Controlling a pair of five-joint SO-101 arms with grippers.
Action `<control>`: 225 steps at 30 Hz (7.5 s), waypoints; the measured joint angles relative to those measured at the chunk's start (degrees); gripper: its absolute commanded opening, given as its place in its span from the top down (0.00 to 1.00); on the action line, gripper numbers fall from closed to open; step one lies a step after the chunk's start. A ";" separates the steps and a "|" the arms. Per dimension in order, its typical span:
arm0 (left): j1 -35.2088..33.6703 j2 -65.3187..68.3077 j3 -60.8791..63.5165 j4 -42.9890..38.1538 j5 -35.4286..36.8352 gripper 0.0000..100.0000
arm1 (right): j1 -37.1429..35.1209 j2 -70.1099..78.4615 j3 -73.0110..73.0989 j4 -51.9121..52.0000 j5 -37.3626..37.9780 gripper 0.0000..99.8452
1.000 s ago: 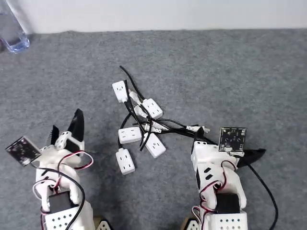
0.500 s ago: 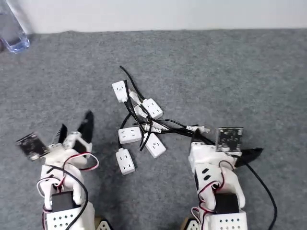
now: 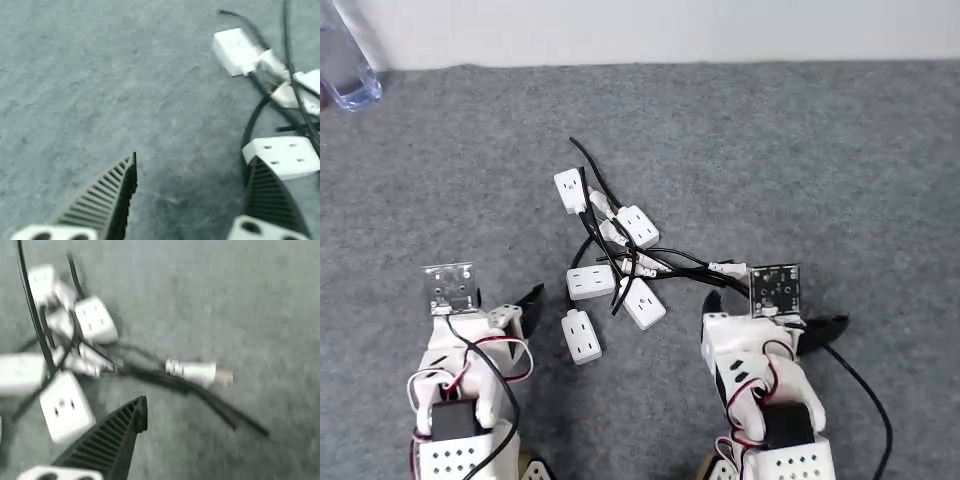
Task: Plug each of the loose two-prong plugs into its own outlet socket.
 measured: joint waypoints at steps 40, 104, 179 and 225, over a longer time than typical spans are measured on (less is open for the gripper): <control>5.63 0.26 -17.85 22.24 8.26 0.41 | -0.44 0.18 0.79 5.01 4.66 0.30; 22.33 121.93 -83.43 45.98 25.67 0.41 | -0.44 0.18 0.79 5.01 4.66 0.30; -42.90 105.23 -80.18 24.79 -23.38 0.90 | -0.44 0.18 0.79 5.54 4.66 0.30; 16.09 110.33 -93.54 33.41 -45.01 0.43 | -0.44 0.18 0.79 5.54 7.30 0.30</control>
